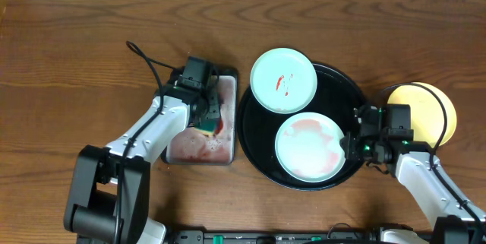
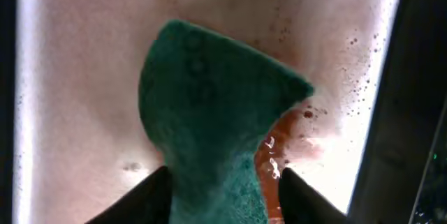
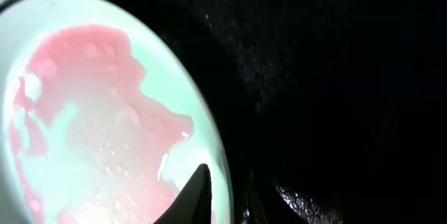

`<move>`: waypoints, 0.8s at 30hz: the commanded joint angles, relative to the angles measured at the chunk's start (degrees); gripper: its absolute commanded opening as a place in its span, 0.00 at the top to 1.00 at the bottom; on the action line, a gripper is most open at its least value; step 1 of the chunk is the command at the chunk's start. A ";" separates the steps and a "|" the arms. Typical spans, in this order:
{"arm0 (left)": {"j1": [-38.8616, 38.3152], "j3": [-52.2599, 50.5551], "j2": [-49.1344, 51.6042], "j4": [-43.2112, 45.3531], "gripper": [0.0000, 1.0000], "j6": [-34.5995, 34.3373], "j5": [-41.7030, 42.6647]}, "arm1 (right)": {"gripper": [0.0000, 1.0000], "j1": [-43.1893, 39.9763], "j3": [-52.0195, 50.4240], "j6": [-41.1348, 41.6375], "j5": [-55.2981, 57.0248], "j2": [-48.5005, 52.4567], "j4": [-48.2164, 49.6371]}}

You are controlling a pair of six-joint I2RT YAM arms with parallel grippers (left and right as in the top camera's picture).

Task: Clean dirty plates on tray and stack at the side
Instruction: 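Move the sponge back into the soapy metal tray with left gripper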

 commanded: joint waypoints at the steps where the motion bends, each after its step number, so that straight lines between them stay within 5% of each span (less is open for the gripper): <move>1: 0.09 -0.59 0.00 -0.37 0.48 0.44 1.01 | 0.85 0.28 -1.03 -0.09 -0.90 0.20 0.48; 10: -0.04 -0.57 -6.67 -6.51 0.40 0.09 2.14 | 0.83 0.28 -1.07 -0.09 -0.90 0.20 0.90; 14: -0.13 -0.57 -10.01 -10.43 0.23 -0.24 2.73 | 0.85 0.28 -1.09 0.33 -0.96 0.22 0.81; 20: -0.13 -0.59 -10.16 -14.19 0.22 -0.22 2.73 | 0.98 0.28 -1.09 0.37 -1.33 1.92 0.66; 24: -0.13 -0.59 -10.16 -14.16 0.22 -0.24 2.73 | 0.99 0.28 -1.07 0.96 -1.33 2.89 0.70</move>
